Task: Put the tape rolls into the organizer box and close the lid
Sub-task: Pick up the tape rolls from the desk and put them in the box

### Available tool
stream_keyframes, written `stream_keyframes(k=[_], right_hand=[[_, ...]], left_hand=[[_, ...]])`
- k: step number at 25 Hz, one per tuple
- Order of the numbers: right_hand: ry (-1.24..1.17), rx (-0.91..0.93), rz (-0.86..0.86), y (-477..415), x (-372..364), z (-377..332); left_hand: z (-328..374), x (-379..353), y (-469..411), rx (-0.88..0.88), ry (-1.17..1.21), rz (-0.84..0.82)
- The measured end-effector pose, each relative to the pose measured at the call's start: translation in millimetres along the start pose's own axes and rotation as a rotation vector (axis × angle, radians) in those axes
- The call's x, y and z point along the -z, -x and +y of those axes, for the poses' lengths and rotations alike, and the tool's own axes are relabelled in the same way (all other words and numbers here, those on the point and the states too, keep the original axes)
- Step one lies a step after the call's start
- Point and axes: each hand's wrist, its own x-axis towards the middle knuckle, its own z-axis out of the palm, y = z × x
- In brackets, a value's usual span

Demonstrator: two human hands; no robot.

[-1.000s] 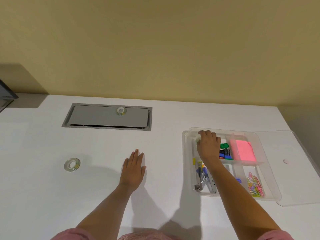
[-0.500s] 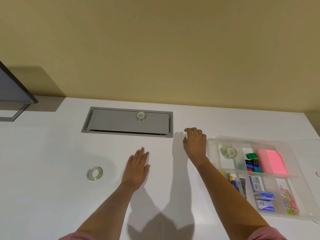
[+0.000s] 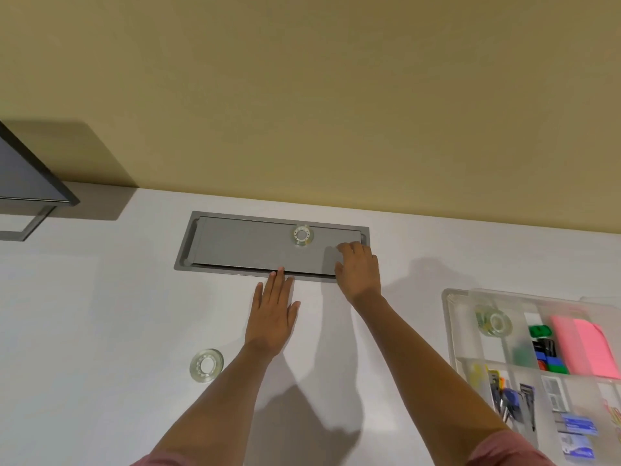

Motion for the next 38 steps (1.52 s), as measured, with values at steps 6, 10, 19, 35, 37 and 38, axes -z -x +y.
stream_keyframes(k=[6, 10, 19, 35, 37, 38], right_hand=[[-0.069, 0.038, -0.084, -41.6, -9.5, -32.2], [-0.117, 0.084, -0.121, -57.7, -13.1, -47.6], [-0.163, 0.163, -0.103, -74.1, -15.9, -62.7], [-0.299, 0.090, 0.086, 9.5, 46.4, 11.5], [-0.311, 0.076, 0.098, 31.2, 55.2, 33.2], [-0.311, 0.068, 0.107, 41.6, 59.0, 44.6]], left_hand=[[-11.5, -3.5, -27.5, 0.000, -0.052, 0.062], [-15.4, -3.0, -43.8, 0.025, -0.069, 0.067], [-15.1, -4.2, -45.1, 0.042, -0.064, 0.078], [21.6, -0.5, 34.6, 0.059, -0.050, -0.108], [38.8, -1.0, 50.5, 0.070, -0.042, -0.134], [48.1, -2.1, 57.5, 0.073, -0.039, -0.144]])
